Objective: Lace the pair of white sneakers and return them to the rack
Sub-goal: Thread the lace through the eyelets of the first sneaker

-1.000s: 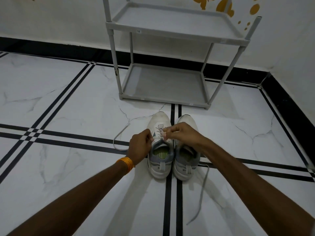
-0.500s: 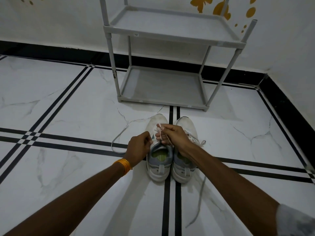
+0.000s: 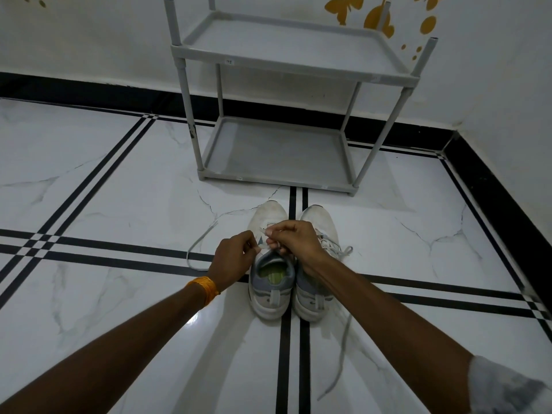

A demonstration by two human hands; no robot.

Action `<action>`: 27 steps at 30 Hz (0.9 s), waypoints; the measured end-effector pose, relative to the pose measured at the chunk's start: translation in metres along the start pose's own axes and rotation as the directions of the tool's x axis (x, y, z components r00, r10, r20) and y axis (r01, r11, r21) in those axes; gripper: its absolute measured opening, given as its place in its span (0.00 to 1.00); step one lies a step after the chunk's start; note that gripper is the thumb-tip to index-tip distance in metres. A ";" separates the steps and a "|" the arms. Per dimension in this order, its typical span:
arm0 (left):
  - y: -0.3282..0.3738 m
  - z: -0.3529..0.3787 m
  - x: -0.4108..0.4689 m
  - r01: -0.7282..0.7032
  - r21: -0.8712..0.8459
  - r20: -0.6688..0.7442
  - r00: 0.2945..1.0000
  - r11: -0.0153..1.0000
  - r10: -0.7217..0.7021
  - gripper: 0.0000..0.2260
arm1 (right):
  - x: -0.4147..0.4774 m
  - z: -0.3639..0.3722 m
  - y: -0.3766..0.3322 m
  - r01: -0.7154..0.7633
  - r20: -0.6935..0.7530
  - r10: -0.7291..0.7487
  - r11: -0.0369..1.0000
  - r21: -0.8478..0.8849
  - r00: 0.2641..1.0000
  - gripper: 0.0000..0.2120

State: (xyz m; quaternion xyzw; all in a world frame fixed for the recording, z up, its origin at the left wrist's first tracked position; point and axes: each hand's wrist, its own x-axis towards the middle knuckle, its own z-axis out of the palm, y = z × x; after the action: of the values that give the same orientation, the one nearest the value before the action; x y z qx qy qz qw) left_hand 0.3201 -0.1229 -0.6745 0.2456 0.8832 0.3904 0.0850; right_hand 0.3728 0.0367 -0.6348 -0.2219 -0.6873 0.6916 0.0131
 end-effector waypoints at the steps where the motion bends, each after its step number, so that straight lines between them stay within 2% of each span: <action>1: 0.001 -0.003 0.001 0.020 0.002 0.027 0.999 1.000 -0.020 0.08 | -0.001 0.000 0.001 0.000 -0.017 0.000 1.000 0.016 1.000 0.07; 4: 0.005 -0.023 0.010 0.101 0.069 0.175 0.978 0.993 -0.111 0.12 | -0.001 -0.001 0.003 -0.014 -0.052 0.016 0.999 0.046 0.999 0.08; 5: 0.007 -0.031 0.013 0.146 0.043 0.219 0.964 0.988 -0.152 0.14 | -0.001 -0.001 0.004 -0.021 -0.060 0.024 0.998 0.053 0.998 0.08; 7: 0.018 -0.045 0.016 0.269 -0.177 0.281 0.936 0.947 -0.213 0.16 | 0.001 -0.001 0.004 -0.037 -0.079 0.043 0.996 0.075 0.996 0.08; 8: 0.023 -0.048 0.017 0.318 -0.319 0.302 0.927 0.893 -0.223 0.17 | 0.002 -0.001 0.005 -0.048 -0.087 0.056 0.995 0.090 0.995 0.07; 11: 0.032 -0.038 0.013 0.333 -0.599 0.264 0.941 0.729 -0.213 0.14 | 0.003 -0.002 0.006 -0.072 -0.101 0.087 0.988 0.138 0.991 0.05; 13: 0.030 -0.025 0.007 0.306 -0.686 0.218 0.952 0.660 -0.214 0.12 | 0.003 -0.002 0.006 -0.082 -0.101 0.103 0.979 0.189 0.990 0.05; 16: 0.026 -0.012 0.001 0.245 -0.743 0.150 0.968 0.622 -0.202 0.10 | 0.003 -0.003 0.007 -0.092 -0.102 0.121 0.965 0.247 0.987 0.04; 17: 0.026 -0.009 0.001 0.210 -0.742 0.117 0.976 0.636 -0.185 0.10 | 0.003 -0.003 0.007 -0.101 -0.099 0.129 0.963 0.250 0.987 0.04; 19: 0.027 -0.002 0.002 0.125 -0.675 0.025 0.989 0.727 -0.147 0.08 | 0.005 -0.004 0.008 -0.121 -0.088 0.147 0.959 0.255 0.985 0.06; 23: 0.030 0.009 0.004 -0.031 -0.425 -0.146 0.989 0.905 -0.035 0.09 | 0.006 -0.005 0.009 -0.150 -0.052 0.173 0.940 0.305 0.983 0.04; 25: 0.032 0.013 0.004 -0.090 -0.318 -0.211 0.977 0.944 0.022 0.09 | 0.005 -0.005 0.008 -0.145 -0.044 0.167 0.939 0.311 0.985 0.05; 27: 0.033 0.015 0.004 -0.103 -0.283 -0.260 0.965 0.954 0.028 0.08 | 0.004 -0.006 0.008 -0.138 -0.039 0.157 0.943 0.303 0.987 0.05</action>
State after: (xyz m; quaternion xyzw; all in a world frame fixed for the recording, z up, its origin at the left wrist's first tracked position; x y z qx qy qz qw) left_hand 0.3344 -0.0920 -0.6606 0.2077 0.8102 0.5480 -0.0061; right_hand 0.3730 0.0434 -0.6437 -0.2896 -0.5553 0.7794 0.0165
